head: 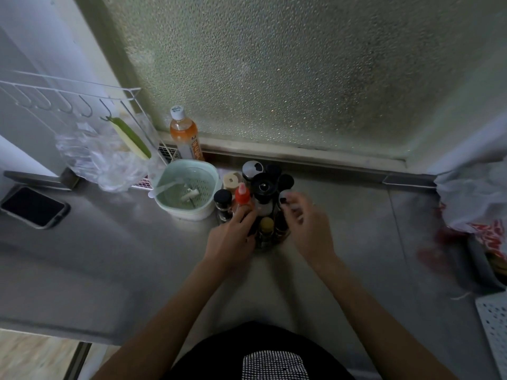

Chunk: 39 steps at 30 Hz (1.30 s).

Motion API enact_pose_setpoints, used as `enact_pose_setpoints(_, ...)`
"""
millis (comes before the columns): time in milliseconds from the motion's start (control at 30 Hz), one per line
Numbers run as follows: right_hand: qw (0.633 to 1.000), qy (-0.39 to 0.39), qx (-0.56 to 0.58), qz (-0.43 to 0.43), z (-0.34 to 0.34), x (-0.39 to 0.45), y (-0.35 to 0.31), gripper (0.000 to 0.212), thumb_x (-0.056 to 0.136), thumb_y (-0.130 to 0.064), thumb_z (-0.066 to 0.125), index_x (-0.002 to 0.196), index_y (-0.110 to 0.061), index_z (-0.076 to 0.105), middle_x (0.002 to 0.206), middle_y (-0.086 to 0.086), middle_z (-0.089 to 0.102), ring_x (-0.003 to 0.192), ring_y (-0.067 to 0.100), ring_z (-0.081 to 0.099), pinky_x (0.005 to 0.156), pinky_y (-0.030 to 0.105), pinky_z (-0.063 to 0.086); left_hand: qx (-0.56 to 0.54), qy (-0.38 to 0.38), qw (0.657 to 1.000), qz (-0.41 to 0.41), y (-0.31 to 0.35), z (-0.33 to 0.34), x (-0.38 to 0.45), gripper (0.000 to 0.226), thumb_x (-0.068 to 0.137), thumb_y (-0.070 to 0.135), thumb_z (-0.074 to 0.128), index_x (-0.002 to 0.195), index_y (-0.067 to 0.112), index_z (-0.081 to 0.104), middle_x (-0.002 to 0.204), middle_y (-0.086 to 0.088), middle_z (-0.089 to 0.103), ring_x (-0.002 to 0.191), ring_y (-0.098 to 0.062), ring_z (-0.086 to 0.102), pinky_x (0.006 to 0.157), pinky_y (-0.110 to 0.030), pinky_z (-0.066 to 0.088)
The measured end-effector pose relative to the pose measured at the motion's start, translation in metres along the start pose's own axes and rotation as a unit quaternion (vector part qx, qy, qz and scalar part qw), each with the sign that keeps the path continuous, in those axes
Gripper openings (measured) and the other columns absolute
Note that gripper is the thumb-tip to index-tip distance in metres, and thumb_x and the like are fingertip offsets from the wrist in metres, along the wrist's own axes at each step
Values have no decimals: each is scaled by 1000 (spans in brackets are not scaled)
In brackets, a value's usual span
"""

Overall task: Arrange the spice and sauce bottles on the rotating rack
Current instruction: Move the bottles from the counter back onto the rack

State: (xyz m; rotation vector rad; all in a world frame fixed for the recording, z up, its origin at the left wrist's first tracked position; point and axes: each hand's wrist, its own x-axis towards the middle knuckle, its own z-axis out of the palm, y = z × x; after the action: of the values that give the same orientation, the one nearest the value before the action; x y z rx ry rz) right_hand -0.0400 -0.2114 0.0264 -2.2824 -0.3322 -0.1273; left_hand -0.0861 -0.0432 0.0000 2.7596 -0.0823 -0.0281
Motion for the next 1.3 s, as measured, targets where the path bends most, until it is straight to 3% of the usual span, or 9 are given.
enact_pose_setpoints(67, 997, 22, -14, 68, -7, 19, 9, 30, 87, -15, 59, 116, -12, 55, 109, 10, 64, 81, 24, 59, 75, 35, 48, -13, 49, 999, -14, 0, -8, -4, 52, 77, 28, 57, 128, 24, 47, 129, 0, 52, 88, -30, 66, 58, -36, 53)
enact_pose_setpoints(167, 982, -67, -46, 172, -9, 39, 28, 42, 87, -20, 60, 125, -6, 47, 121, 18, 58, 104, 35, 58, 84, 34, 43, -35, 128, 991, -33, 3, -22, 1, 50, 75, 31, 58, 123, 18, 51, 113, -6, 55, 79, -28, 64, 53, -28, 42)
enact_pose_setpoints(333, 951, -169, 11, 260, -5, 43, 30, 47, 88, -27, 58, 127, -8, 40, 123, 16, 56, 107, 30, 56, 81, 33, 43, -97, 115, 977, -151, 11, -37, 31, 57, 80, 42, 65, 126, 21, 39, 122, -9, 42, 84, -25, 54, 60, -33, 40)
enact_pose_setpoints(467, 951, -162, -7, 263, -2, 26, 17, 54, 86, -35, 63, 121, -5, 35, 110, 14, 60, 103, 32, 59, 74, 31, 40, -57, 35, 986, -154, 7, -33, 44, 41, 89, 42, 53, 115, 12, 43, 119, -11, 55, 94, -34, 61, 65, -35, 40)
enact_pose_setpoints(667, 958, -133, -58, 248, 14, 12, 11, 55, 82, -39, 66, 119, -5, 43, 118, 14, 61, 107, 32, 59, 73, 30, 41, -121, 51, 976, -176, 1, -38, 36, 28, 85, 30, 56, 100, 8, 47, 99, -12, 60, 86, -32, 58, 66, -35, 38)
enact_pose_setpoints(933, 965, -60, -111, 228, -3, 15, -4, 44, 76, -41, 65, 100, -6, 56, 90, 13, 63, 85, 31, 60, 65, 33, 44, -120, 25, 982, -141, -4, -41, 38, 25, 79, 30, 59, 93, 15, 46, 93, -4, 58, 78, -24, 54, 64, -34, 39)
enact_pose_setpoints(1167, 985, -3, -87, 151, -29, 23, -31, 40, 77, -42, 66, 100, -10, 58, 92, 14, 69, 88, 33, 63, 74, 37, 49, -191, 2, 972, -139, -14, -39, 36, 21, 71, 25, 68, 75, 16, 49, 81, -7, 59, 76, -25, 58, 63, -29, 37)
enact_pose_setpoints(1233, 989, -8, -74, 129, -29, 22, -38, 39, 76, -42, 67, 99, -12, 58, 91, 12, 70, 87, 31, 64, 74, 37, 50, -178, -9, 977, -120, -13, -42, 36, 20, 71, 27, 68, 79, 18, 51, 83, -7, 62, 81, -27, 61, 64, -30, 40)
enact_pose_setpoints(1300, 993, -23, -56, 105, -27, 20, -45, 36, 75, -40, 68, 98, -14, 58, 89, 9, 70, 84, 28, 65, 73, 36, 51, -137, 12, 986, -98, -10, -45, 33, 33, 74, 38, 67, 97, 20, 53, 98, -4, 62, 91, -26, 61, 70, -34, 47)
